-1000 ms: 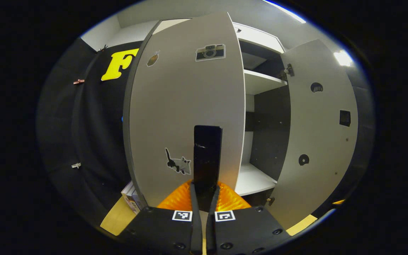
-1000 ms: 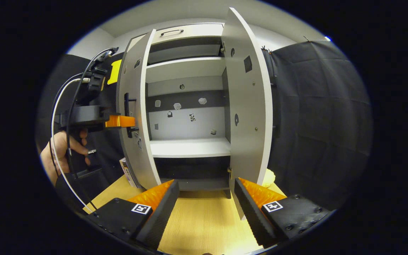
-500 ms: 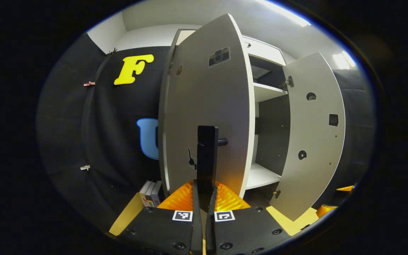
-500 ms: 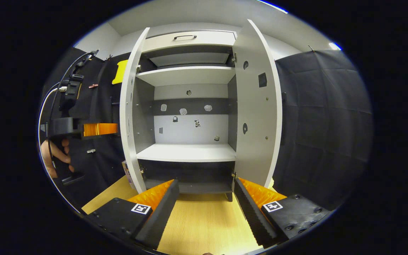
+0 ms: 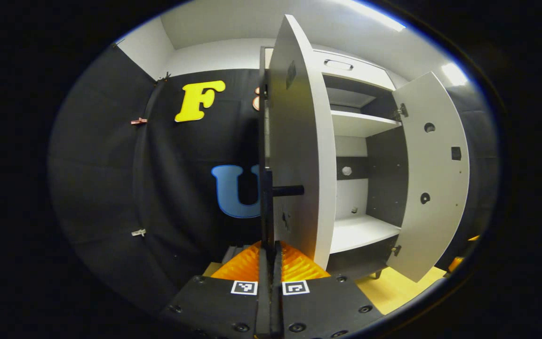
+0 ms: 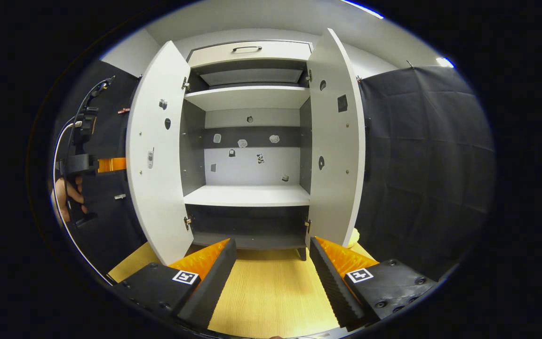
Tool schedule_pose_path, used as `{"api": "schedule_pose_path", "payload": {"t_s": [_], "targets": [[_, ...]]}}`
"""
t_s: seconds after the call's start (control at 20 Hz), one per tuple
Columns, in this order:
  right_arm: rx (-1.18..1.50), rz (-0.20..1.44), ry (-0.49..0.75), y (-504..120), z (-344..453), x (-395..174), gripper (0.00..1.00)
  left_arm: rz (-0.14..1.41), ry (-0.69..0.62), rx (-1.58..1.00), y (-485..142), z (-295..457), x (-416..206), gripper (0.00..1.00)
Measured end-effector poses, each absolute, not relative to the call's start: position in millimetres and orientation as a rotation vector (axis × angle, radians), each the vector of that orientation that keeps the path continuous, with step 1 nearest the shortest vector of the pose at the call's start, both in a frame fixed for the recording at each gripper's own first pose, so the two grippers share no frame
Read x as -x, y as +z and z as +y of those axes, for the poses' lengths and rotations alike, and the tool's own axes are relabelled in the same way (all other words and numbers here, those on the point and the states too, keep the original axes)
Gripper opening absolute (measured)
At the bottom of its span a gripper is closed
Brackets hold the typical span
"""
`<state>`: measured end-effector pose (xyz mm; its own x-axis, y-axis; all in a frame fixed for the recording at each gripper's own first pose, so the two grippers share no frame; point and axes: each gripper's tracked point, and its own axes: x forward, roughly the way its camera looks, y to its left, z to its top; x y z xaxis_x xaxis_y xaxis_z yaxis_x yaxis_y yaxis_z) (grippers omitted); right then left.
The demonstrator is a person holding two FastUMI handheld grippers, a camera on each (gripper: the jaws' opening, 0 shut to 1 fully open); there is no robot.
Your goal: Open the right door of the double-door shoe cabinet with the right hand, and open the left door with the left hand.
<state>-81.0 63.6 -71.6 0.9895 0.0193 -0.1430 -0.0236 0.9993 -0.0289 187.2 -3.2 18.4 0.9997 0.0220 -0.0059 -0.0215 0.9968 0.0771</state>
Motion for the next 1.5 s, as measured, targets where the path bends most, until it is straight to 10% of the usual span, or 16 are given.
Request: {"api": "schedule_pose_path", "payload": {"t_s": [1.5], "targets": [[0.048,0.099,-0.023,-25,4,36,0.98,-0.008,0.054,-0.064,24,-80,-106,0.13]]}}
